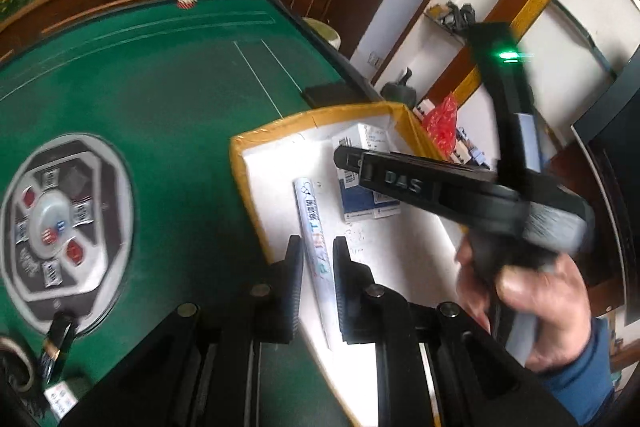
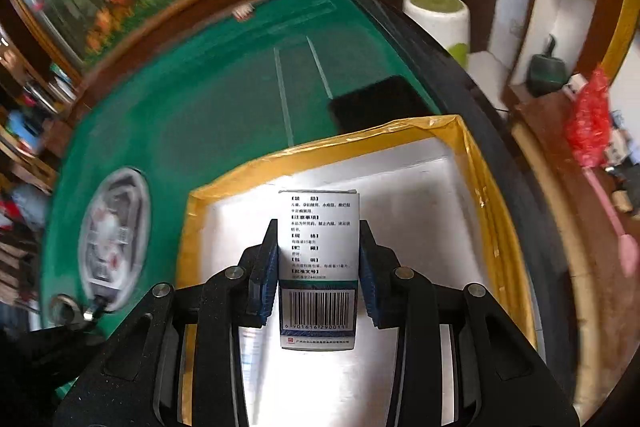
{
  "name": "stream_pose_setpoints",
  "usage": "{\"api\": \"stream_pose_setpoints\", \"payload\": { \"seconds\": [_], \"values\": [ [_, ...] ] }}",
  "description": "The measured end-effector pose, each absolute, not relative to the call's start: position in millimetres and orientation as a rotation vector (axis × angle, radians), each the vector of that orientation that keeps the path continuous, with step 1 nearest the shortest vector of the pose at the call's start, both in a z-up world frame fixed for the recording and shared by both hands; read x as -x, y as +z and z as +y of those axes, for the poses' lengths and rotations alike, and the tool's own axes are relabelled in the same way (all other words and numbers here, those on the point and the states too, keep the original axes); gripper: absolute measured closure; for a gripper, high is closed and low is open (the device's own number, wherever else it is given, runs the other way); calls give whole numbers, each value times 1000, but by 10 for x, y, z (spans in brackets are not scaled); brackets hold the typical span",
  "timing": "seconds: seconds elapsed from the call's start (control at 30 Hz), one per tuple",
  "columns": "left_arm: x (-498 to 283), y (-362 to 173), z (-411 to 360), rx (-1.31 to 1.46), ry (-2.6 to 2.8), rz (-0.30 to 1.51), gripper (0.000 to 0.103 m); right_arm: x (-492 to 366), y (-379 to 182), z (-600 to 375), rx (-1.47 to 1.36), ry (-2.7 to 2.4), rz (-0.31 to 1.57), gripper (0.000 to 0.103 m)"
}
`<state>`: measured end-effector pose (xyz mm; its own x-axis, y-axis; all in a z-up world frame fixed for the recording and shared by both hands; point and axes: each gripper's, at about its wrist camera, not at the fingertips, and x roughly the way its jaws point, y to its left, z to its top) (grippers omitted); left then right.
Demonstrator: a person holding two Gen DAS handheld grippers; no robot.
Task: Organize rigid objects
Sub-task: 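Open the left tool to drop the tube while the right tool releases the box in the tray, then grasp a black marker with the left tool while the right tool grasps the round tin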
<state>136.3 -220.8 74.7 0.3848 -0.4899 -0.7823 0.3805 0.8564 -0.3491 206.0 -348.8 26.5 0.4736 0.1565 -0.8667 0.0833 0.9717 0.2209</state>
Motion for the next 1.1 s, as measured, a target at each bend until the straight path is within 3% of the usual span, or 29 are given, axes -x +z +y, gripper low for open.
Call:
{"api": "stream_pose_setpoints", "payload": {
  "seconds": [0.23,0.47,0.73,1.0,1.1],
  "values": [
    [-768,1065,-1830,138,-571,924,89,-1745,612,-3497,-163,54,1004,69],
    [-272,982,-1350,134,-509,917,89,-928,1043,-3268,-234,233,803,68],
    [110,835,-892,176,-478,926,89,63,987,-2893,-217,298,664,68],
    [250,827,-716,212,-446,906,89,-289,925,-3309,-259,105,755,68],
    [293,791,-640,195,-417,897,89,-415,813,-3498,-420,153,873,68]
  ]
}}
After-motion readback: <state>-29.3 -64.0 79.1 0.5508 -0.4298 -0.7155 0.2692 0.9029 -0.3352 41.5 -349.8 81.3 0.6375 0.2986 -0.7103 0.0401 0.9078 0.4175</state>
